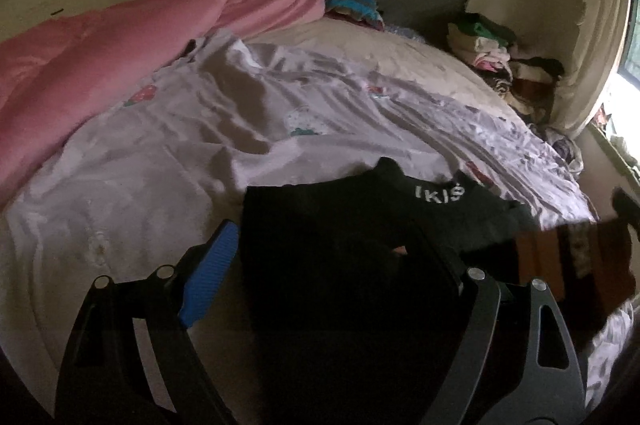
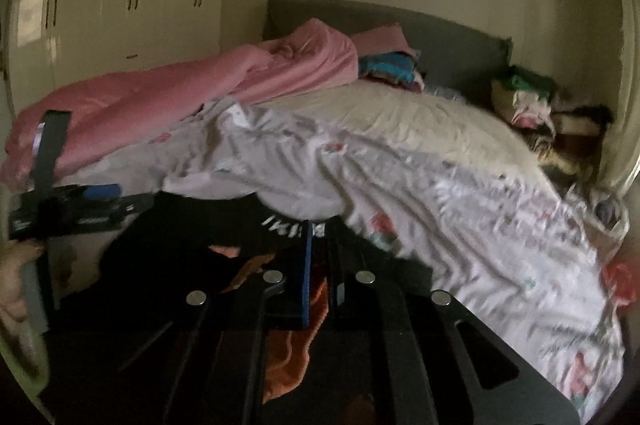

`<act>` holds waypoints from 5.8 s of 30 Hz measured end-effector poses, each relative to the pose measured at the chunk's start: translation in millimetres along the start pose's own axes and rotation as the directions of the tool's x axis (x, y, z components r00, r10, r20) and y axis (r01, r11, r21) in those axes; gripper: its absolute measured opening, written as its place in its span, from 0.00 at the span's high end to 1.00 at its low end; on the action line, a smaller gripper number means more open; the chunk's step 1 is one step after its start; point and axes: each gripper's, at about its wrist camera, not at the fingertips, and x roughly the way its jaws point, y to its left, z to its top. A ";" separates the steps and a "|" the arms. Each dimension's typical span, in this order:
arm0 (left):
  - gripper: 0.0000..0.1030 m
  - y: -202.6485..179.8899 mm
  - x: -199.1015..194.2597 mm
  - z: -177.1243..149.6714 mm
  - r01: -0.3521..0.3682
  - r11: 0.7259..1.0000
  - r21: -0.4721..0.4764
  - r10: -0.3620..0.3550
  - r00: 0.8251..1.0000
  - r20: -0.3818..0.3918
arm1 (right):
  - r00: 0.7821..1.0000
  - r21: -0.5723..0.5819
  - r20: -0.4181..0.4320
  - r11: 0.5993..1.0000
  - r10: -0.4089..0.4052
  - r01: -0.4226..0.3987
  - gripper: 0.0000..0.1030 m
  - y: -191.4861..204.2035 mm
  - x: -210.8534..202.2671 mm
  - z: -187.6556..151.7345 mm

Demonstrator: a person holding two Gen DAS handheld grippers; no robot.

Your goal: Fold small clothes

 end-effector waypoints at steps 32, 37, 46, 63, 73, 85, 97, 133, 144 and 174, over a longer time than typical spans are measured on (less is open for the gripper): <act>0.25 -72.2 18.3 -45.7 0.044 0.972 0.232 -0.025 0.996 -0.084 | 0.988 0.120 -0.153 0.992 -0.017 0.036 0.66 -30.9 43.6 -66.8; 0.25 -69.3 26.8 -52.0 0.044 0.971 0.234 -0.009 0.989 -0.150 | 0.979 0.100 -0.191 0.993 0.076 -0.058 0.62 -0.1 42.2 -72.7; 0.25 -57.8 37.0 -59.0 0.057 0.980 0.193 -0.013 0.974 -0.225 | 0.962 0.101 -0.229 0.986 0.151 -0.131 0.61 24.6 50.5 -76.0; 0.25 -57.9 36.4 -60.2 0.055 0.980 0.189 -0.012 0.975 -0.224 | 0.937 0.130 -0.343 0.991 0.062 -0.018 0.48 2.7 74.0 -106.6; 0.25 -54.6 26.1 -57.3 0.076 0.986 0.150 -0.044 0.978 -0.204 | 0.958 0.175 -0.279 0.984 0.063 -0.013 0.33 -1.5 50.3 -99.5; 0.14 -51.6 9.2 -49.4 0.088 0.988 0.129 -0.068 0.986 -0.154 | 0.979 0.196 -0.203 0.980 0.019 0.022 0.09 -6.2 25.3 -90.8; 0.09 -53.0 2.0 -47.2 0.099 0.987 0.128 -0.082 0.988 -0.130 | 0.986 0.221 -0.164 0.974 -0.012 0.048 0.05 -15.3 12.3 -88.1; 0.09 -73.0 -77.3 -61.4 0.083 0.986 0.146 -0.077 0.996 -0.046 | 0.998 0.226 -0.056 0.973 -0.037 0.049 0.04 -21.4 -68.4 -76.1; 0.09 -80.3 -101.9 -71.9 0.084 0.986 0.142 -0.078 0.996 -0.044 | 0.998 0.229 -0.029 0.972 -0.047 0.052 0.04 -28.6 -99.8 -82.4; 0.09 -89.5 -128.8 -116.4 0.023 0.974 0.225 -0.004 0.996 -0.086 | 0.992 0.249 -0.101 0.963 -0.075 0.098 0.04 -44.4 -141.8 -133.9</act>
